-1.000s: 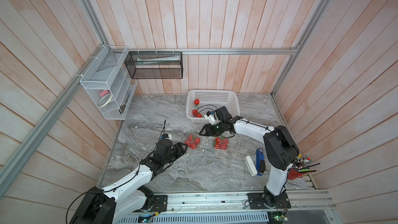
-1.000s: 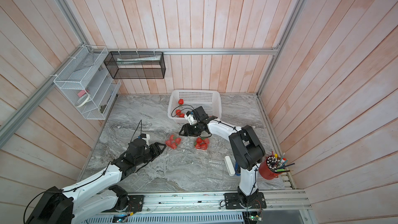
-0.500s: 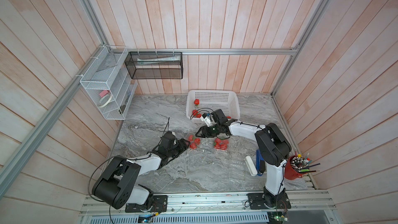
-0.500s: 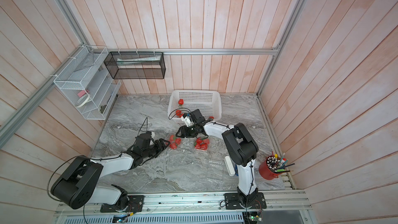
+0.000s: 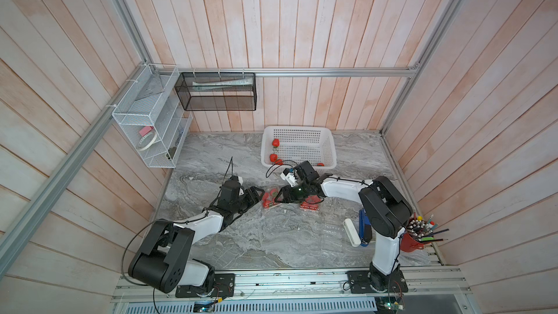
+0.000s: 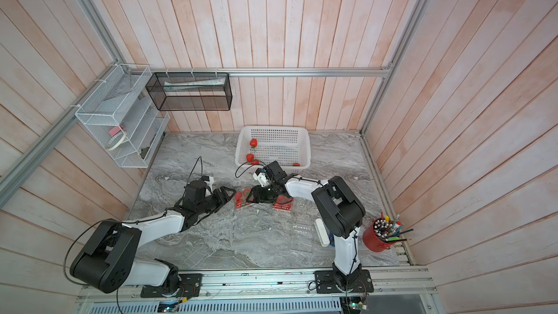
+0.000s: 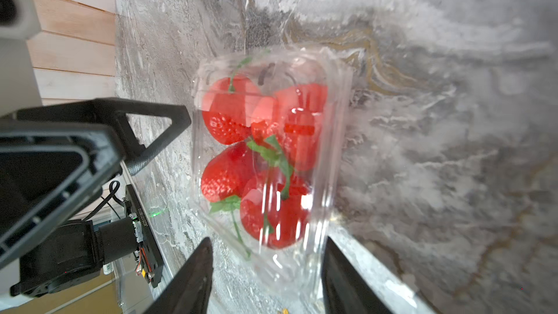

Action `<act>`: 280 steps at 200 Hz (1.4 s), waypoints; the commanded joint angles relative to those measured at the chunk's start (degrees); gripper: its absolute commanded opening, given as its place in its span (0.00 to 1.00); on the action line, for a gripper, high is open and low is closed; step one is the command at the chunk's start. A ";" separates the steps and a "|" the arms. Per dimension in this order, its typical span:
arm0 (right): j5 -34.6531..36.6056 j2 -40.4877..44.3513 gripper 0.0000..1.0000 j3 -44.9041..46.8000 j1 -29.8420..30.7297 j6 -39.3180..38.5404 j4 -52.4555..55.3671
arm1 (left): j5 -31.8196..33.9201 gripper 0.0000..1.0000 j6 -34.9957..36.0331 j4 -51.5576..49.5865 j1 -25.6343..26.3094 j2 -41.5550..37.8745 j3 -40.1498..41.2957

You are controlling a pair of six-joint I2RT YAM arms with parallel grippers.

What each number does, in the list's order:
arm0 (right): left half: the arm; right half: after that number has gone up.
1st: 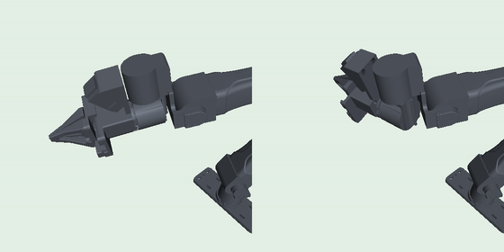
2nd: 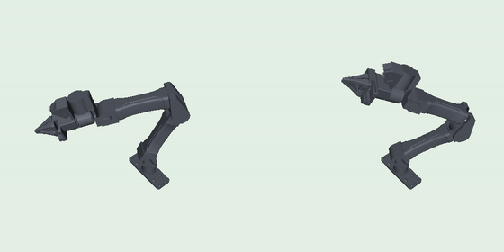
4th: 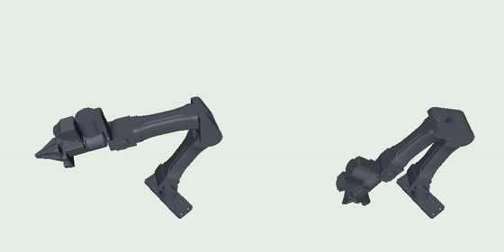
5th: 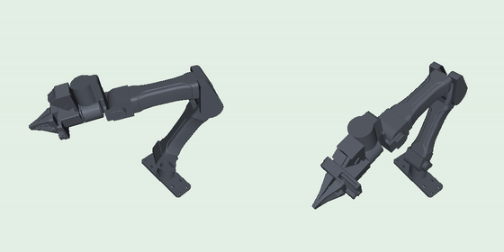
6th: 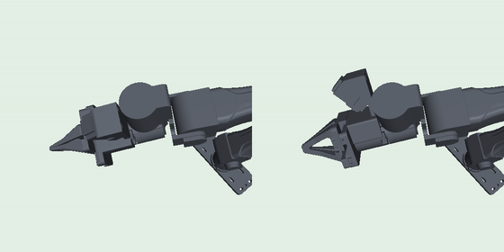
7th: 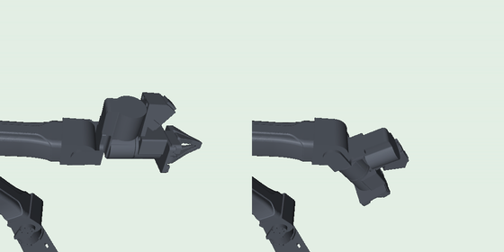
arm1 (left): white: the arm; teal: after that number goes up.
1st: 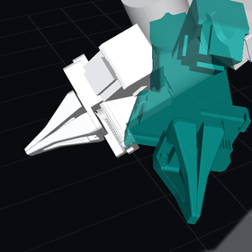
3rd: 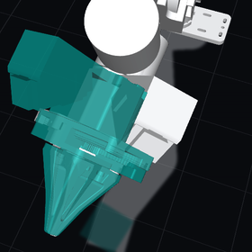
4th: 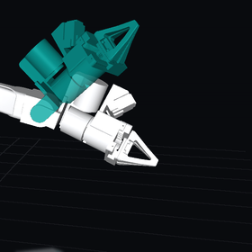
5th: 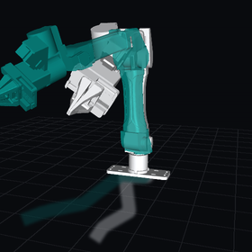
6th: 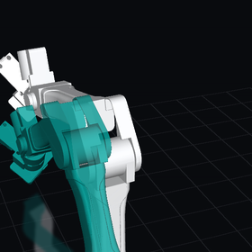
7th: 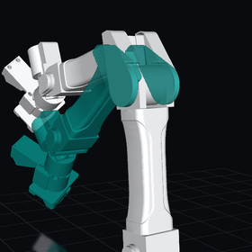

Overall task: Pack strawberries into containers
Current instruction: Close the packing box at the center of the board.

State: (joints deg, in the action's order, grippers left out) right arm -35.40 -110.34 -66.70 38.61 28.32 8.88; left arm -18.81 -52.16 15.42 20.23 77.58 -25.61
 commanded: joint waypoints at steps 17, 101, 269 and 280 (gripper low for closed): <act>2.89 1.58 0.59 -2.99 -0.01 -2.54 5.92 | -0.30 0.80 -4.32 0.25 0.27 -8.02 6.81; 2.97 1.76 0.30 -7.48 -2.10 -3.51 5.52 | -1.98 0.79 -13.59 22.45 7.27 3.16 11.10; -4.25 -5.74 0.05 -5.85 1.64 -2.57 -0.66 | -2.03 0.46 -15.74 31.73 7.64 12.33 9.68; -4.28 -6.00 0.05 -5.36 1.73 -2.47 -0.71 | -2.06 0.43 -15.86 32.41 7.72 12.94 9.69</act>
State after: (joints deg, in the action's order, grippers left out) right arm -38.87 -114.78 -73.58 39.86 25.45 9.32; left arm -20.73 -68.10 44.77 27.73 89.01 -15.31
